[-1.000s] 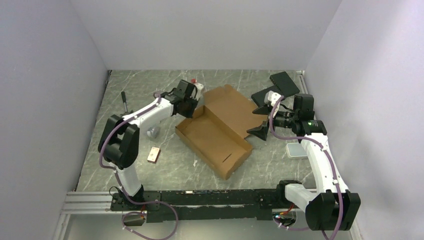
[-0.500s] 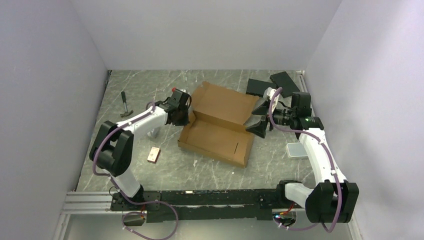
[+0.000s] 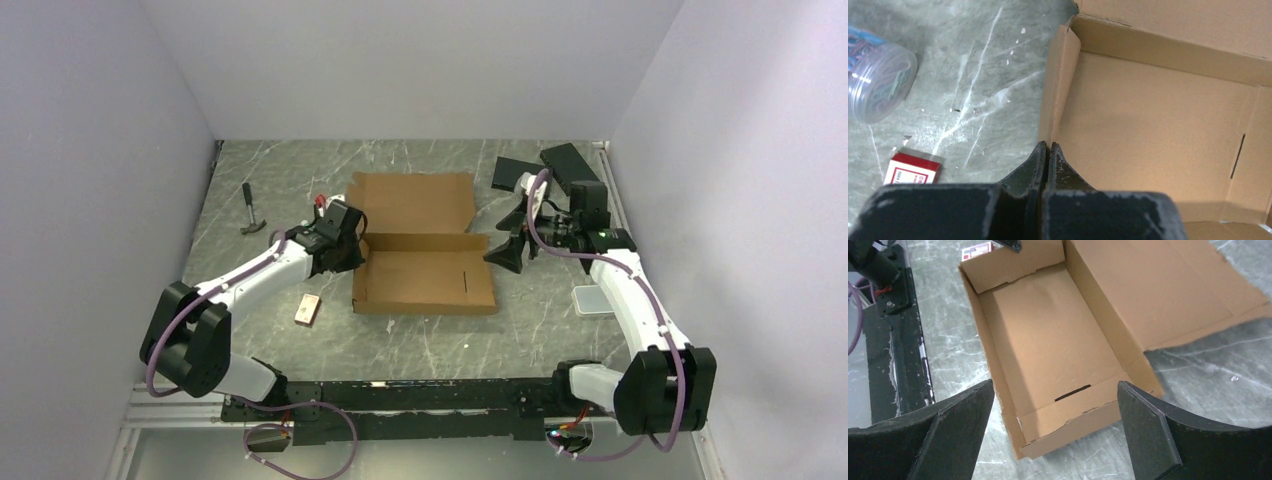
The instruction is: Fold the paper box
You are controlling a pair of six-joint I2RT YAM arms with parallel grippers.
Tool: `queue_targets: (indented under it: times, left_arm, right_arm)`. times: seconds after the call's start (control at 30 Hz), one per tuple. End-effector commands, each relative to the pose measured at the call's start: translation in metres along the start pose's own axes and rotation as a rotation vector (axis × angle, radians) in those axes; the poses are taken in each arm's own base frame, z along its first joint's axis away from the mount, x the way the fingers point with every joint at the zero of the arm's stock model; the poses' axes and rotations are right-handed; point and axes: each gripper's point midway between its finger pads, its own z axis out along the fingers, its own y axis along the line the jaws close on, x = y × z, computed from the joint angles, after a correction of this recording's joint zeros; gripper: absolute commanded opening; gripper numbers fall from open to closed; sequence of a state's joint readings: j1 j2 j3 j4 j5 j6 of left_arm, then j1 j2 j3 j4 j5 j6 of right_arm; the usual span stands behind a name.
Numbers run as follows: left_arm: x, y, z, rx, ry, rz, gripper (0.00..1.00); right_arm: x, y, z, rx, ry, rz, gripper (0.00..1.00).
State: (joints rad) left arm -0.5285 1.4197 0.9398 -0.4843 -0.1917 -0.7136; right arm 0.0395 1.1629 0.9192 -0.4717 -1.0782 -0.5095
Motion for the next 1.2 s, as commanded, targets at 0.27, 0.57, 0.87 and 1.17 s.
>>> queue_targets:
  times: [0.27, 0.57, 0.87, 1.17]
  left_arm:
    - [0.002, -0.025, 0.024, -0.2, -0.141, -0.21, 0.0]
    - [0.021, -0.027, 0.026, -0.191, -0.135, -0.187, 0.15]
    - [0.016, -0.033, 0.01, -0.112, -0.145, -0.151, 0.5]
    - [-0.01, -0.039, -0.042, 0.074, -0.262, 0.051, 0.76]
  right_arm:
    - [0.045, -0.073, 0.025, 0.358, 0.226, 0.073, 0.93]
    - [0.075, -0.108, 0.022, 0.519, 0.327, 0.121, 0.85]
    - [0.084, -0.121, 0.035, 0.532, 0.32, 0.192, 0.76]
    - [0.09, -0.125, 0.04, 0.507, 0.298, 0.256, 0.66]
